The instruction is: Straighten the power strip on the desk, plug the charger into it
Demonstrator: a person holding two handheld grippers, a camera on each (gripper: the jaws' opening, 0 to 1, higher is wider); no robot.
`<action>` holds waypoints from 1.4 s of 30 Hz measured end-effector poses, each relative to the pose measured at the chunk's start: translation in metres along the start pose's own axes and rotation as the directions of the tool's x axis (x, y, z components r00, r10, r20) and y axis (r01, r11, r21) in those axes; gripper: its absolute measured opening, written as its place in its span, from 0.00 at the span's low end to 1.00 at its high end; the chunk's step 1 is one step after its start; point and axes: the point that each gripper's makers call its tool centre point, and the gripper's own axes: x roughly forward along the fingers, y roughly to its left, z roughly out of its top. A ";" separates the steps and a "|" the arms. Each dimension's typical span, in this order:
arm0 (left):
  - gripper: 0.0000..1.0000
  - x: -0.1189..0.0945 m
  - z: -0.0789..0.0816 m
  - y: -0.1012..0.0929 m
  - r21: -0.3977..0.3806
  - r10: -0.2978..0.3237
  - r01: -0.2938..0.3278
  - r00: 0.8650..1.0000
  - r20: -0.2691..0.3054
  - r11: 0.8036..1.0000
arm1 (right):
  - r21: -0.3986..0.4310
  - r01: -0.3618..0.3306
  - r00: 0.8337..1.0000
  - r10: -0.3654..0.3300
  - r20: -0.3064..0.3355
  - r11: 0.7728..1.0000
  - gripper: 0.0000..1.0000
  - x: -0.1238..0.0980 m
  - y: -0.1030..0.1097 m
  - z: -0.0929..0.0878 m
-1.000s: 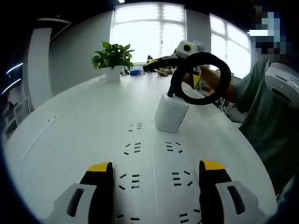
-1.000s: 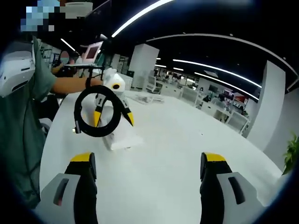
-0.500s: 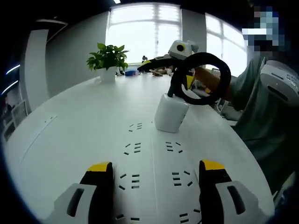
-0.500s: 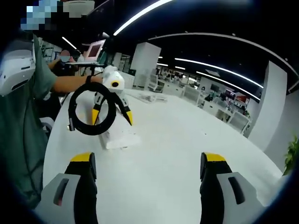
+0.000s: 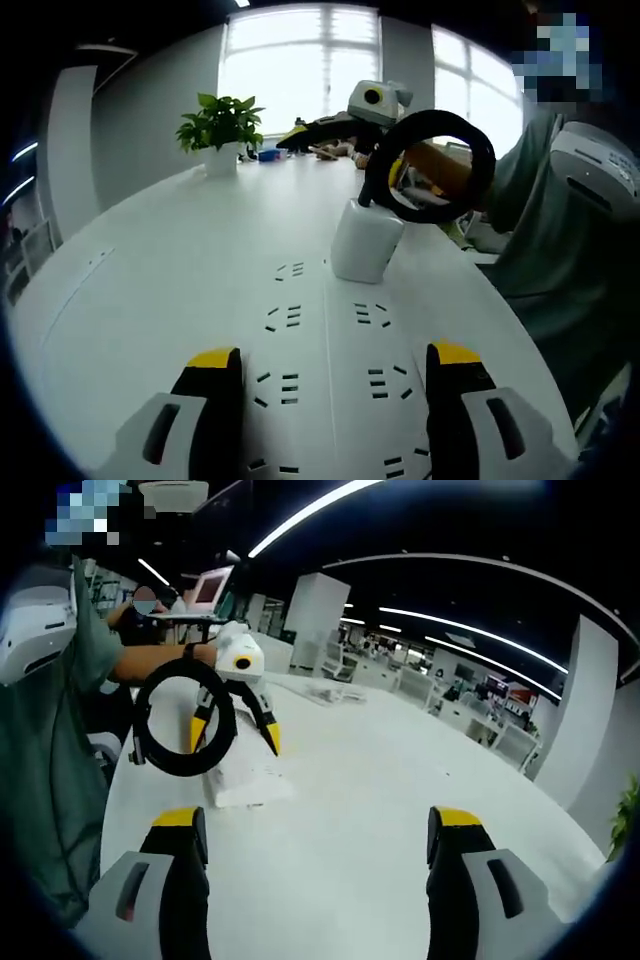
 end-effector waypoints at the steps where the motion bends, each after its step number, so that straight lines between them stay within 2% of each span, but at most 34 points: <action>1: 0.76 -0.001 0.000 -0.002 0.001 -0.003 0.003 1.000 0.000 1.000 | -0.002 -0.002 1.000 0.002 0.001 1.000 0.90 0.000 0.002 0.001; 15: 0.77 -0.003 -0.002 -0.005 0.003 0.001 -0.001 1.000 -0.006 1.000 | -0.001 -0.013 1.000 0.013 -0.007 1.000 0.90 0.002 0.012 -0.001; 24: 0.78 -0.002 -0.001 -0.005 -0.008 0.000 0.000 1.000 0.003 1.000 | -0.008 -0.049 0.999 0.049 -0.004 0.999 0.90 0.005 0.020 0.000; 27: 0.78 -0.003 -0.001 -0.006 0.001 -0.010 0.010 1.000 0.009 1.000 | -0.009 -0.054 0.999 0.054 -0.006 0.998 0.90 0.005 0.022 0.000; 28: 0.78 -0.004 0.000 -0.006 0.027 -0.011 0.010 1.000 0.019 1.000 | -0.010 -0.057 0.998 0.056 -0.009 0.998 0.90 0.005 0.022 0.000; 30: 0.78 -0.008 0.003 -0.006 0.070 0.009 -0.011 0.999 0.031 0.997 | -0.004 -0.063 0.998 0.063 -0.003 0.998 0.90 0.004 0.024 0.002; 35: 0.81 -0.025 0.014 -0.001 0.033 0.063 -0.066 0.995 0.076 0.997 | 0.030 -0.070 0.997 0.070 0.012 0.997 0.91 0.003 0.026 0.005; 39: 0.94 -0.041 0.021 0.002 0.003 0.133 -0.134 0.986 0.102 0.991 | 0.047 -0.083 0.997 0.083 -0.004 0.995 0.92 0.005 0.032 0.001; 42: 0.99 -0.051 0.020 0.000 0.009 0.174 -0.175 0.980 0.094 0.984 | 0.046 -0.081 0.997 0.081 -0.006 0.996 0.92 0.005 0.034 -0.001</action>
